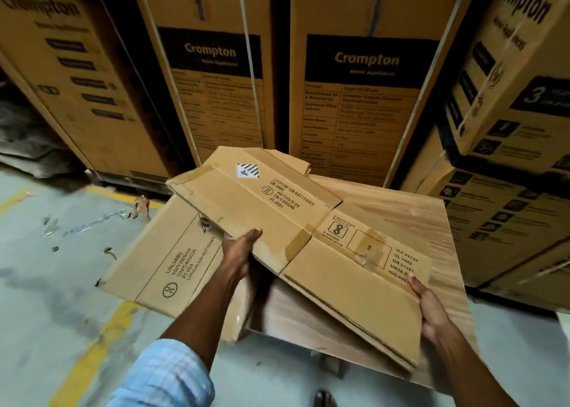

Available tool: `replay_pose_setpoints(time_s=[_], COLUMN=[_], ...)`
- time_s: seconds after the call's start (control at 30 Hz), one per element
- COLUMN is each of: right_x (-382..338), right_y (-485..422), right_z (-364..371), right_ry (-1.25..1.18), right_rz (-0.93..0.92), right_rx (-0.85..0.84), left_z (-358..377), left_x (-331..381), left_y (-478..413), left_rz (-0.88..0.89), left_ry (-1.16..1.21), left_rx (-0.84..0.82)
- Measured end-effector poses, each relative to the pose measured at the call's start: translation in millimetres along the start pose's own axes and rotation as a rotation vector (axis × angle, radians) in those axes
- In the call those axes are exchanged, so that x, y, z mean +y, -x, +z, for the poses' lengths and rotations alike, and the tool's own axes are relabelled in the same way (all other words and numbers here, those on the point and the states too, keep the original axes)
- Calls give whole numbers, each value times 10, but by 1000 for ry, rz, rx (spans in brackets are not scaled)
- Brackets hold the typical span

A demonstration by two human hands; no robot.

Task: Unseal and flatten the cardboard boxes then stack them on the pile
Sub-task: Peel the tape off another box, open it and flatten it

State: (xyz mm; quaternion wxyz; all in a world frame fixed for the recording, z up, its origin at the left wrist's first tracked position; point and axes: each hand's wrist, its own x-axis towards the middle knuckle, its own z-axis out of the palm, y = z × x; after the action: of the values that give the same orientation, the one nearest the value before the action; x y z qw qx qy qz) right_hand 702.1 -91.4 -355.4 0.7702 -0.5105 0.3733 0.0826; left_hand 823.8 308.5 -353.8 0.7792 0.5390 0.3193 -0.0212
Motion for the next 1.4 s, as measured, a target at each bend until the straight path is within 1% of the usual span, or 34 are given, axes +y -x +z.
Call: replay_pose_setpoints(time_s=[0.03,0.1,0.23,0.3,0.37,0.43,0.47,0.5,0.53,0.57,0.63,0.67,0.73,0.77,0.8,0.87,0.9,0.93,0.97,1.0,1.03,1.07,1.1,1.13,1.17,1.2,1.23,1.27,1.3,1.33,1.37,1.4], right_x=[5,93,407,575,711,873,953,1049,1128,1204,1345,1416,1523,1615,1676,1706,1674,1633,1583,1551,1639,1666,1684,1609,1452,1280,1095,992,924,842,867,959], right_y=[53,193,435,621,730,832,899,943,1025,1119,1289,1372,1579,1591,1532,1442,1414,1414,1353,1292,1064,796,625,436,419,539,730,773,800,910,852,806], right_z=[64,228,587,843,1085,1285,1388,1476,1540,1592,1595,1559,1463,1411,1428,1488,1510,1540,1493,1492,1275,1088,971,788,825,985,1220,1425,1602,1846,2025,2226], right_ry=[-43,-88,-171,-214,-266,-308,-333,-352,-371,-387,-430,-465,-616,-717,-804,-854,-825,-752,-621,-572,-645,-557,-421,-383,-366,-323,-264,-233,-179,-104,24,203], right_rz=[14,20,-131,-188,-202,-204,-220,-241,-242,-214,-117,-88,-12,88,202,377,428,443,392,309,244,163,90,117,77,-1,29,57,66,84,69,20], right_rx=[-24,-17,97,129,191,217,219,197,128,32,-182,-259,-381,-392,-355,-330,-277,-186,-92,-34,-137,-341,-333,-277,-225,-150,-128,-181,-197,-271,-268,-238], left_z=[-34,-100,-252,-338,-394,-465,-474,-483,-520,-566,-706,-801,-1005,-1124,-1245,-1467,-1494,-1473,-1514,-1572,-1662,-1766,-1877,-1992,-2094,-2193,-2272,-2306,-2338,-2370,-2399,-2430], left_x=[108,300,482,485,402,264,218,193,157,107,-20,-61,-20,-8,13,88,271,533,678,834,958,1073,1180,1274,1384,1472,1541,1619,1666,1713,1742,1747], left_y=[10,-17,-93,2,119,219,298,432,556,665,727,691,614,489,341,171,331,680,742,744,705,619,497,352,186,31,-142,-230,-323,-443,-586,-756], left_rz=[16,50,92,76,46,3,-41,-67,-72,-62,-40,-18,21,30,25,78,83,103,110,136,172,208,237,267,293,320,321,327,326,323,319,309], left_ry=[12,10,13,-6,6,38,62,41,-38,-135,-282,-324,-338,-346,-373,-331,-336,-347,-372,-374,-404,-449,-490,-530,-579,-620,-640,-664,-684,-719,-766,-797], left_rx=[-9,-19,-35,-11,-30,-27,-68,-144,-228,-264,-212,-174,-193,-205,-227,-227,-222,-224,-233,-242,-255,-270,-300,-333,-353,-368,-373,-370,-370,-362,-358,-349])
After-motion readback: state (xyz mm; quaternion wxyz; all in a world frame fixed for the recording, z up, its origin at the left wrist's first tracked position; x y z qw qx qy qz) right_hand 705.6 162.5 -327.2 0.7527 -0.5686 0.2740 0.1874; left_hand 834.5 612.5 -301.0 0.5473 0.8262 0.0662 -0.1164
